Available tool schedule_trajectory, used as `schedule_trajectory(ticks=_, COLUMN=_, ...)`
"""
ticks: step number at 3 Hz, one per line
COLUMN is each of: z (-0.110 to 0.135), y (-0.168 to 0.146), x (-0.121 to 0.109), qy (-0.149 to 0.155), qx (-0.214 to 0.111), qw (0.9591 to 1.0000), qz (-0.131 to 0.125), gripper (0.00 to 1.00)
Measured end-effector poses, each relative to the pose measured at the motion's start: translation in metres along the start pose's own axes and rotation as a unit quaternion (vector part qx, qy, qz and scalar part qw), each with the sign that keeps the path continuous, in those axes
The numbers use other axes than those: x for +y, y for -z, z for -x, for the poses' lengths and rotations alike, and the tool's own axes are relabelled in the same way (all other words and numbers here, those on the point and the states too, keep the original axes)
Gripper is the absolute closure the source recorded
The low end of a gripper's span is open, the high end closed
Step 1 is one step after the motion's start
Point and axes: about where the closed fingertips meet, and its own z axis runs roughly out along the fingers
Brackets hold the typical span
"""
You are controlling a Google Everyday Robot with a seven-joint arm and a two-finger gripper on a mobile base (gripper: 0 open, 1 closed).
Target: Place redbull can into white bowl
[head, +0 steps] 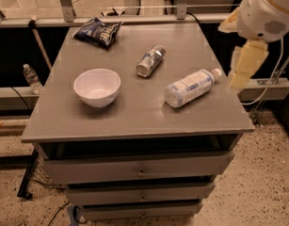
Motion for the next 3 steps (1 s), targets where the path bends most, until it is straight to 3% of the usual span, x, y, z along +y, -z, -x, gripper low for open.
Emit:
schedule_trajectory(ticks=1, z=0.012, y=-0.009, x=-0.034, qy=0.019, qx=-0.02, qw=0.9995, qz=-0.012, gripper=0.0)
schedule_trajectory(ticks=2, z=0.045, y=-0.033, x=-0.083, qy=0.035, qx=-0.054, qw=0.9973, qz=-0.034, gripper=0.0)
schedule_trajectory(ticks=3, z=0.045, y=-0.033, x=-0.083, qy=0.035, qx=-0.054, qw=0.9973, qz=-0.034, gripper=0.0)
